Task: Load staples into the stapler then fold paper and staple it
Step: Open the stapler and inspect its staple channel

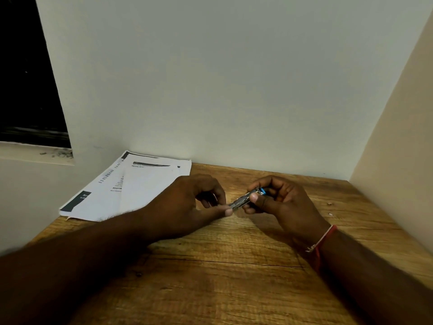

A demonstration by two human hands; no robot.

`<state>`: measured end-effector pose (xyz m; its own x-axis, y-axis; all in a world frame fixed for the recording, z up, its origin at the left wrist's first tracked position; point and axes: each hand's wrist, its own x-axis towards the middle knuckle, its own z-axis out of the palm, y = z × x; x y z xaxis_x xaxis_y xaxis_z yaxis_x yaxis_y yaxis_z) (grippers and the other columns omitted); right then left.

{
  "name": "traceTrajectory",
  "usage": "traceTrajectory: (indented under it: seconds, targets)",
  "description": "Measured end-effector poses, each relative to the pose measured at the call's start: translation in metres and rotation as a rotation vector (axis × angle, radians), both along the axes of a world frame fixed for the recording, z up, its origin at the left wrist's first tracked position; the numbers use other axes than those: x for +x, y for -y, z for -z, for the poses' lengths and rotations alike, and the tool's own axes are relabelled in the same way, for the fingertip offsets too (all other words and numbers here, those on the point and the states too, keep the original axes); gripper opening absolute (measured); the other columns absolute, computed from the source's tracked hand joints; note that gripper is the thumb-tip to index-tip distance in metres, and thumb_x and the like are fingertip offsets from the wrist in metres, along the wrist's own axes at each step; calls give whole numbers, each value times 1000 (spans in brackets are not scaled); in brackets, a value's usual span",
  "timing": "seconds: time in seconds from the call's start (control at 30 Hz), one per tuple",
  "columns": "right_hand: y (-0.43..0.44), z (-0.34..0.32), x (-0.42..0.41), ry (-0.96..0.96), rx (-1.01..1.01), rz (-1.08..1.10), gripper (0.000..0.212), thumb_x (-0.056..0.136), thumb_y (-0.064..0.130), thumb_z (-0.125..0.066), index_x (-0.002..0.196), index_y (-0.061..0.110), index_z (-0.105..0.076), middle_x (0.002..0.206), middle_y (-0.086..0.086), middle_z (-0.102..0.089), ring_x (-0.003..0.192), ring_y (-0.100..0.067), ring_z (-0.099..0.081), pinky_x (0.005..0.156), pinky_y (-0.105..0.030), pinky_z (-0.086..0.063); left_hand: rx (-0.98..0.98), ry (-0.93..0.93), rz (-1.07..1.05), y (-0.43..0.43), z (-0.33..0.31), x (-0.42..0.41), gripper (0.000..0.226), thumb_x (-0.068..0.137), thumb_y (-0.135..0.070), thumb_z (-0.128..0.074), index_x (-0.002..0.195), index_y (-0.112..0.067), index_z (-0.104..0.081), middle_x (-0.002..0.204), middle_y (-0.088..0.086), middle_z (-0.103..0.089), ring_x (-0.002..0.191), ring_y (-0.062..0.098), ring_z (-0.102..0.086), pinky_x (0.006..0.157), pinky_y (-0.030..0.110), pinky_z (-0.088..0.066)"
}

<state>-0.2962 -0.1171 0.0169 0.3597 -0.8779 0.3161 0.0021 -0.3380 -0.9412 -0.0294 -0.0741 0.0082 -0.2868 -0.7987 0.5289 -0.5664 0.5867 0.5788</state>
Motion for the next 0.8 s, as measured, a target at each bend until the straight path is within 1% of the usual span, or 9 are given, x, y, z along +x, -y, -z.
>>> traceTrajectory:
  seconds: [0.1, 0.17, 0.33, 0.4, 0.47, 0.53, 0.6, 0.7, 0.8]
  targets:
    - [-2, -5, 1, 55, -39, 31, 17, 93, -7, -74, 109, -11, -71, 97, -30, -78, 81, -34, -81, 75, -33, -68, 70, -167, -61, 1, 0, -4, 14, 96, -41, -86, 94, -29, -80, 92, -9, -83, 85, 11, -77, 76, 30, -60]
    - [-4, -6, 1, 68, -78, 55, 16, 91, -10, -75, 107, -12, -71, 95, -30, -78, 80, -36, -81, 74, -34, -68, 93, -214, -66, 1, -1, -5, 10, 99, -36, -84, 94, -29, -81, 91, -10, -83, 82, 7, -76, 75, 27, -57]
    - [-5, -5, 3, 58, -145, 71, 14, 87, -18, -77, 99, -12, -74, 96, -24, -80, 87, -33, -82, 84, -41, -69, 92, -219, -100, -1, -4, -6, 9, 98, -29, -87, 90, -28, -82, 89, -10, -83, 80, 0, -73, 72, 14, -53]
    - [-4, -5, 2, 60, -147, 63, 14, 85, -20, -77, 95, -10, -75, 97, -23, -81, 90, -35, -82, 86, -42, -69, 103, -211, -123, -1, -5, -6, 8, 96, -33, -89, 95, -30, -82, 93, -12, -82, 85, 2, -76, 74, 16, -56]
    - [-3, -4, 1, 84, -137, 59, 15, 84, -21, -77, 91, -8, -75, 100, -22, -82, 93, -38, -82, 86, -43, -69, 114, -152, -153, -3, -5, -5, 17, 92, -43, -90, 104, -36, -80, 97, -14, -82, 89, 6, -77, 77, 19, -60]
    - [-1, -4, 1, 104, -128, 58, 15, 83, -21, -77, 90, -8, -74, 102, -22, -83, 95, -37, -82, 86, -43, -69, 129, -61, -162, -6, -6, -5, 20, 92, -52, -87, 106, -38, -80, 93, -14, -80, 85, 7, -76, 73, 17, -56]
    - [1, -3, 0, 109, -122, 58, 15, 82, -20, -79, 92, -10, -73, 102, -21, -83, 96, -35, -82, 84, -40, -69, 135, -2, -162, -7, -7, -5, 21, 94, -56, -84, 101, -37, -81, 89, -13, -79, 79, 5, -73, 69, 15, -51]
    - [3, -1, -1, 78, -121, 76, 18, 80, -17, -83, 93, -13, -72, 102, -18, -84, 99, -31, -82, 83, -34, -68, 133, -33, -158, -6, -8, -5, 19, 94, -53, -86, 99, -35, -82, 90, -14, -80, 74, 6, -71, 66, 17, -49]
    - [5, 1, -3, 34, -131, 98, 20, 78, -13, -87, 93, -11, -74, 102, -14, -85, 100, -27, -83, 83, -30, -66, 132, -44, -160, -7, -7, -6, 20, 91, -50, -89, 101, -35, -80, 87, -17, -79, 61, 4, -57, 58, 19, -43]
